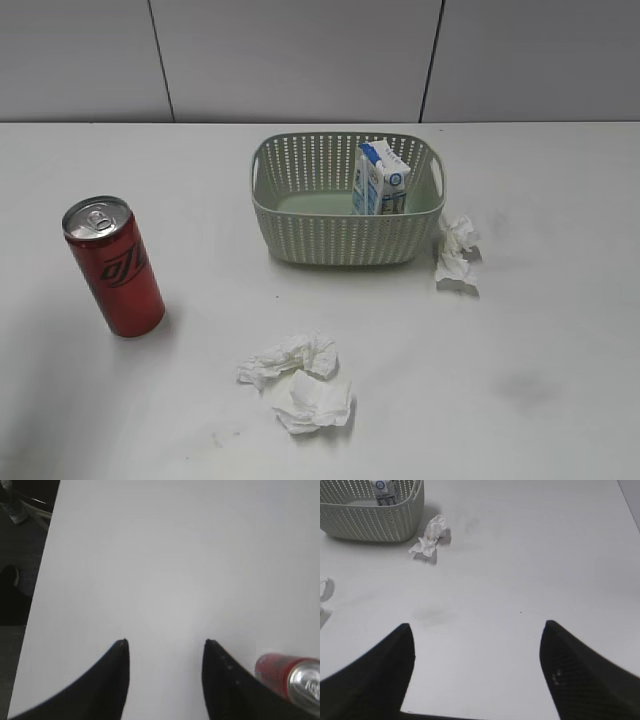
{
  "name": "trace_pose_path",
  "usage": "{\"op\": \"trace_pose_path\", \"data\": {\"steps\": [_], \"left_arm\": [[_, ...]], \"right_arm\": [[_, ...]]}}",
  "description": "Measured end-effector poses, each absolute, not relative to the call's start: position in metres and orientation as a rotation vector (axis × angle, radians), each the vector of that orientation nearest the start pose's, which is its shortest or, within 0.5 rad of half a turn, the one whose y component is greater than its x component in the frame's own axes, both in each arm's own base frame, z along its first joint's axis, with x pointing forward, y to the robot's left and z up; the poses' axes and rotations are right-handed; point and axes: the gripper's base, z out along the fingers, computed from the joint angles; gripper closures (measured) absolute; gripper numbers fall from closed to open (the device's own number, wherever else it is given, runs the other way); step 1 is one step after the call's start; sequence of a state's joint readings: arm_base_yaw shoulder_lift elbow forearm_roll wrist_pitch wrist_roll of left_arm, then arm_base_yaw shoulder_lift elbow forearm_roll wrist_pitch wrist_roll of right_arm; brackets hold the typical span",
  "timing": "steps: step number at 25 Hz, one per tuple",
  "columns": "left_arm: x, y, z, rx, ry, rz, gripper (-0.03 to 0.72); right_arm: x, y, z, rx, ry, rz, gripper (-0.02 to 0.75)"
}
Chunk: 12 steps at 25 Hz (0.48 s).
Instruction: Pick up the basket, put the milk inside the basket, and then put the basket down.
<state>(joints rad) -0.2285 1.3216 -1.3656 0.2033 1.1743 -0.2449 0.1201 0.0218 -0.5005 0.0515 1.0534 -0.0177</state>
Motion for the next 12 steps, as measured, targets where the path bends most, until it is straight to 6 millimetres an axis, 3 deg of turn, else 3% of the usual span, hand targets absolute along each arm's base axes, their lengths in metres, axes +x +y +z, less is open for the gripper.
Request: {"op": "trace_pose_path", "data": {"steps": [4, 6, 7, 10, 12], "left_arm": [[0.206, -0.033, 0.381, 0.066, 2.48, 0.049, 0.47], [0.183, -0.027, 0.38, 0.068, 2.442, 0.053, 0.453], [0.176, -0.024, 0.379, 0.069, 2.436, 0.068, 0.4], [0.159, -0.018, 0.373, 0.065, 2.465, 0.107, 0.138], [0.155, -0.018, 0.367, 0.055, 2.516, 0.109, 0.058]], "right_arm": [[-0.002, 0.004, 0.278, -0.143, 2.055, 0.125, 0.146], [-0.002, 0.004, 0.278, -0.143, 2.055, 0.125, 0.146], [-0.002, 0.004, 0.278, -0.143, 2.055, 0.125, 0.146], [-0.002, 0.004, 0.278, -0.143, 2.055, 0.125, 0.146], [-0.002, 0.004, 0.278, -0.144, 2.054, 0.125, 0.146]]}}
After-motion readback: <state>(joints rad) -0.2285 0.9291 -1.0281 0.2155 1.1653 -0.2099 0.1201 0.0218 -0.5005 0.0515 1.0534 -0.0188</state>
